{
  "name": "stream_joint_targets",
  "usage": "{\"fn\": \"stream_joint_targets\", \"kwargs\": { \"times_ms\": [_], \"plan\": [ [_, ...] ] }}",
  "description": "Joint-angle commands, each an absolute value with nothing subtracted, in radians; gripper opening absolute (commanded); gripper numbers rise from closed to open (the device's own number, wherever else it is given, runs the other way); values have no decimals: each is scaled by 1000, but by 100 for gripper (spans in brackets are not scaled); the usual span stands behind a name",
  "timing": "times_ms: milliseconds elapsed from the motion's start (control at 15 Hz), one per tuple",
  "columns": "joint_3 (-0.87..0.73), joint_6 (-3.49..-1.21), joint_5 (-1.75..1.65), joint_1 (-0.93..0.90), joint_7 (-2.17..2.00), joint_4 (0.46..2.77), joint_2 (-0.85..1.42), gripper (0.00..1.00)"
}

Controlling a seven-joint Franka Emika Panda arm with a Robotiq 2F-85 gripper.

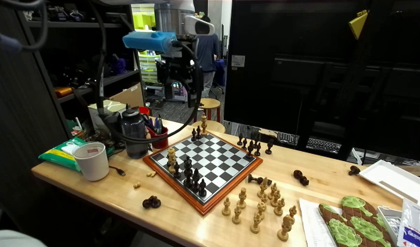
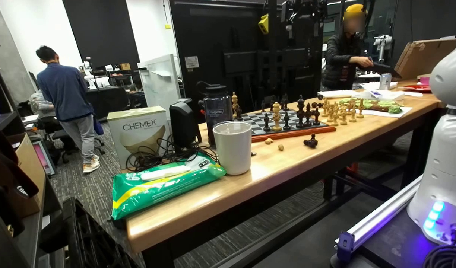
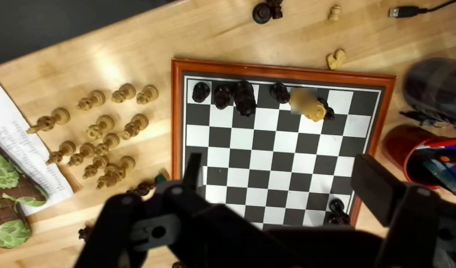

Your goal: Put the light brown chess piece on the board

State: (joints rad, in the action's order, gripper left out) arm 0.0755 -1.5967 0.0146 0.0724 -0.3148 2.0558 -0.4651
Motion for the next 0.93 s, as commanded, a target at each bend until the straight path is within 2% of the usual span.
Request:
{"fn": "stream_joint_targets", "kwargs": {
  "times_ms": [0,867],
  "plan": [
    [54,-1553,-4,96,-368,2018,-452,100],
    [-57,-1625,10,185,-395,2083,-501,100]
  ]
}}
